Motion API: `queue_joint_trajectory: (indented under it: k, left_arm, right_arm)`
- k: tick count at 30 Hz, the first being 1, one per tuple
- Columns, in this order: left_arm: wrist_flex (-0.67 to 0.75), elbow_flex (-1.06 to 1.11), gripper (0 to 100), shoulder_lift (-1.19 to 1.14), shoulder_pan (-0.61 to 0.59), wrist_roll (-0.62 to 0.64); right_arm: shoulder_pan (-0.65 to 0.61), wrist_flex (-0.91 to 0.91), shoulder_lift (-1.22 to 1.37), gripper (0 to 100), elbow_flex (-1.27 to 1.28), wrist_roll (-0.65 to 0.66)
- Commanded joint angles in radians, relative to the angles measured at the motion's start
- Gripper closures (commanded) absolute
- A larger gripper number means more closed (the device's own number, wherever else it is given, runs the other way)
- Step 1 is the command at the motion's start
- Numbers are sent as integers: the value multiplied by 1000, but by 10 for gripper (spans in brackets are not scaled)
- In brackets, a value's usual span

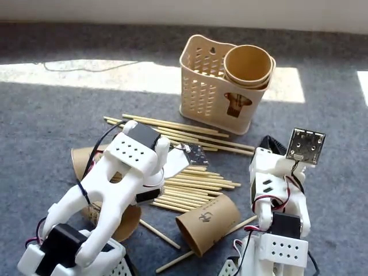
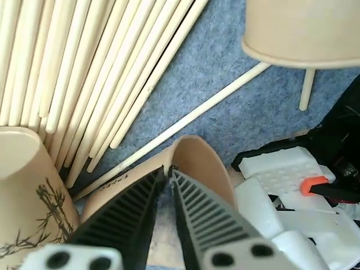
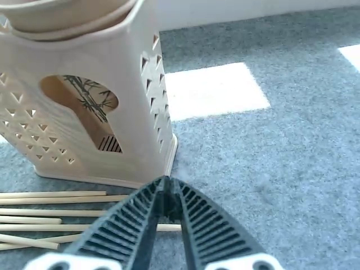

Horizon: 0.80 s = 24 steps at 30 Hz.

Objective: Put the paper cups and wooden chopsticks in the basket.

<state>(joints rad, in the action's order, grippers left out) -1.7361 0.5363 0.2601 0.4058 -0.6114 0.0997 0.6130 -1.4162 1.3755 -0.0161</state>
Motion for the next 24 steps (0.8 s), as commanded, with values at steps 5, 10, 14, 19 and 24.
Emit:
queue_joint_trajectory:
  k: [5,10,14,19,24]
  left_arm:
    - [-3,-68,995,36,4,-3]
    - [-5,-156,995,36,7,2]
    - [-20,-246,995,36,4,15]
    - [-20,-367,995,36,12,112]
    - [-18,-484,995,35,12,199]
  right_arm:
    - [5,-28,-8,992,-4,2]
    - [5,-28,-8,992,-4,2]
    - [5,-28,-8,992,-4,2]
    - [5,-28,-8,992,-4,2]
    - [5,-30,-8,992,-4,2]
